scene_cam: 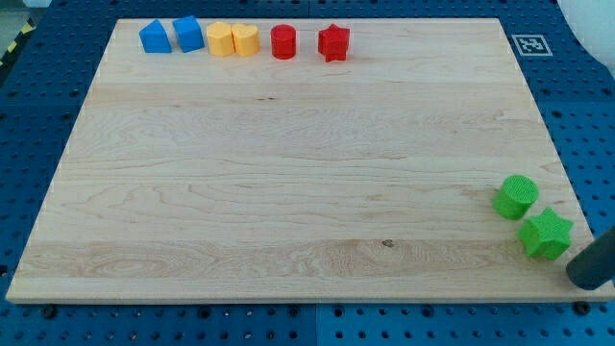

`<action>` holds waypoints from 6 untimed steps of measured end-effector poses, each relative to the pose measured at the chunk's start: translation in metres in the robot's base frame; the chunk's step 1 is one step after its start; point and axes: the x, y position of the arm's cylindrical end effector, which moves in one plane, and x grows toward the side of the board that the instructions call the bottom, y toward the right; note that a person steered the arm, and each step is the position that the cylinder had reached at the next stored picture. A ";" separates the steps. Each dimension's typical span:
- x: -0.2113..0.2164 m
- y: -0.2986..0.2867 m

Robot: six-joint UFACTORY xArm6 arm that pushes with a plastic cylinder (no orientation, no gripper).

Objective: Push the green star into a green circle

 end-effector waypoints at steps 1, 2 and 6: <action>-0.011 -0.013; -0.027 -0.041; -0.057 -0.048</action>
